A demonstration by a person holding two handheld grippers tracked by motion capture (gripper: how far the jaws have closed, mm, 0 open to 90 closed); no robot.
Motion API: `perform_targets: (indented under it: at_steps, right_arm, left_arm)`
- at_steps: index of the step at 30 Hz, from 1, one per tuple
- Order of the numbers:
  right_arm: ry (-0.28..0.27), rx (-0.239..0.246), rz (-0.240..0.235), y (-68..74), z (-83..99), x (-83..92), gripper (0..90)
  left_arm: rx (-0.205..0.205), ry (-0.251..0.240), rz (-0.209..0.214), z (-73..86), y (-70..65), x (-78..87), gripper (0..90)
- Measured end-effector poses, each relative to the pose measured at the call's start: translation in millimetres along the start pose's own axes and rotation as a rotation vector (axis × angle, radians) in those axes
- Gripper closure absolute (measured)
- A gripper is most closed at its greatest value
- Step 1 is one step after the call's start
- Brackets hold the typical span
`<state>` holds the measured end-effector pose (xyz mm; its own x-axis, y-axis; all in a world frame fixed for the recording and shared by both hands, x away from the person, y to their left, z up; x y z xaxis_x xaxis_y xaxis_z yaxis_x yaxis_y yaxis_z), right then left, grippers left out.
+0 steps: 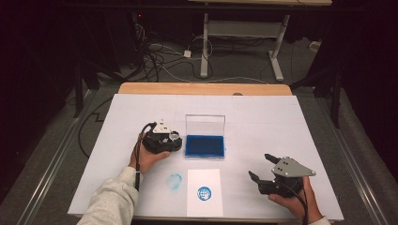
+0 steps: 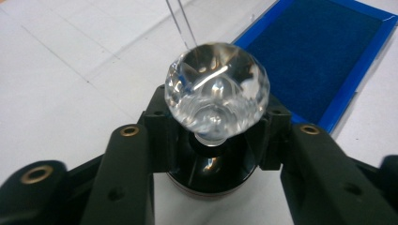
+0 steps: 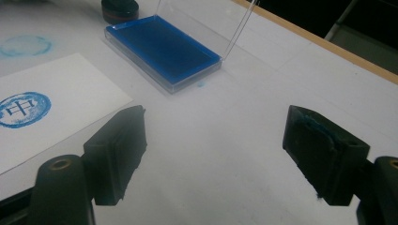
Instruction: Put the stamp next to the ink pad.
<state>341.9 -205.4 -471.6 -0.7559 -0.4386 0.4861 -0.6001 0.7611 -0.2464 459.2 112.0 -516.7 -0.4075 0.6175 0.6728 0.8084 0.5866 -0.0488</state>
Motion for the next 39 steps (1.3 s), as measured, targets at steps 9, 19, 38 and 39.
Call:
perform_targets:
  at_steps: [9,19,38,39]
  right_arm:
    - [0.0,0.004,-0.004,0.5,0.1,-0.2,21.7]
    - [-0.001,0.004,0.0,0.2,-0.1,-0.2,21.6]
    - [-0.002,0.013,0.006,0.6,-0.4,0.1,21.4]
    - [-0.001,0.014,0.006,0.8,-0.3,0.1,21.4]
  left_arm:
    - [-0.004,-0.018,-0.013,-4.1,-1.7,2.9,45.7]
    - [-0.013,-0.068,-0.047,-11.0,-2.0,10.2,29.2]
    - [-0.064,-0.166,-0.091,-24.0,-6.7,29.7,15.0]
    - [-0.068,-0.168,-0.091,-24.4,-7.3,30.8,15.0]
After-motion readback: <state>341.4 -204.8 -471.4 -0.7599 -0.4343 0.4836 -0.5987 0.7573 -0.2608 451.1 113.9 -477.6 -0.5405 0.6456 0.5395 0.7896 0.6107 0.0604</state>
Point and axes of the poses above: each handheld gripper's, and its own axes: x roughly backward along the jaws, z roughly out of its underside, y roughly to its left, the point moved 8 cm from there along -x, roughly forward along the jaws, and after that the axes turned 5 degrees about z, right-handed, at the moved point
